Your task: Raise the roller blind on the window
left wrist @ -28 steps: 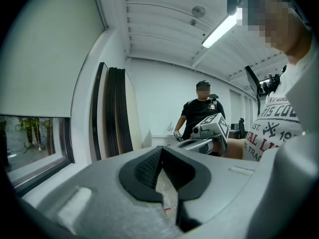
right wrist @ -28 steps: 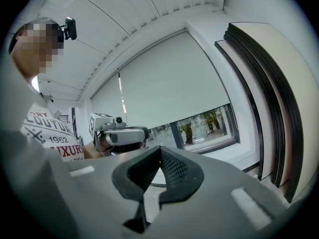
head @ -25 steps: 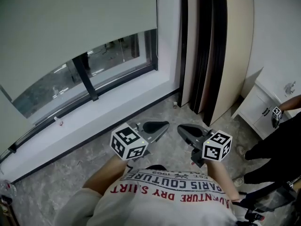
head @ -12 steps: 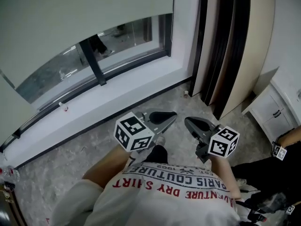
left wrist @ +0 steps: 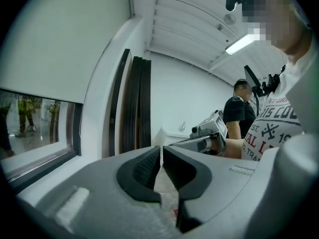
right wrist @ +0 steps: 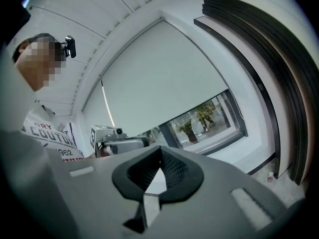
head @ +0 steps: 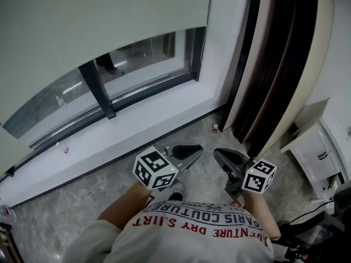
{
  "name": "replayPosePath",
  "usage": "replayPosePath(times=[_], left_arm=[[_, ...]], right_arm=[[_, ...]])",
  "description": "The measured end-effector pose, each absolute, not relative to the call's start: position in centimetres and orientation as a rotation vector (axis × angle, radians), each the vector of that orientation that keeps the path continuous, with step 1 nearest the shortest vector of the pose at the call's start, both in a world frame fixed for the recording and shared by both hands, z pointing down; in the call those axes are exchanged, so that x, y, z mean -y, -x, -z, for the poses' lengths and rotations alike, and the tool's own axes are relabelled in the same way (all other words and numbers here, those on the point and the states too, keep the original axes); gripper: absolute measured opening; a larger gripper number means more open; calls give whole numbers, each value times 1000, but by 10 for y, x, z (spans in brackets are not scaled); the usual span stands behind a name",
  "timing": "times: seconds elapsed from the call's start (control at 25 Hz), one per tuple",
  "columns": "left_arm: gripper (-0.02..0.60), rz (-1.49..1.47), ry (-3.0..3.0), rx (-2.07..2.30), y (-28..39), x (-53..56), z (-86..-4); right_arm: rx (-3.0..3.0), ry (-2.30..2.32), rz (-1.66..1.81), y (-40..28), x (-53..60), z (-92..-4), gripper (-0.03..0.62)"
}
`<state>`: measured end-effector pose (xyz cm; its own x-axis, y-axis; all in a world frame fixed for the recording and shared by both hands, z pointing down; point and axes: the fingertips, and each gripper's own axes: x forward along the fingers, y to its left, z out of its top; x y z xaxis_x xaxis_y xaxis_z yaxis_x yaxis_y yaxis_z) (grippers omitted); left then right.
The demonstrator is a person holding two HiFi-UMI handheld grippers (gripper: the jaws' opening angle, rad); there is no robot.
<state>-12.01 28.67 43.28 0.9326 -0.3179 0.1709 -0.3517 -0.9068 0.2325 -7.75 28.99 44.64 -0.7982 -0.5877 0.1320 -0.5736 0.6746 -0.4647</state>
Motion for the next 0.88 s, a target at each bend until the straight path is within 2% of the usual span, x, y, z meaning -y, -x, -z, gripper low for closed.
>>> replayPosePath(times=[0.48,0.88], left_arm=[[12,-209,-2821,485,142,-118,-444],[0,-196,-2879,329,86,-41,-440]], right_arm=[[-2884,1021,746,94,-122,-442,6],[-2787,1071,772,37,-42,-456,6]])
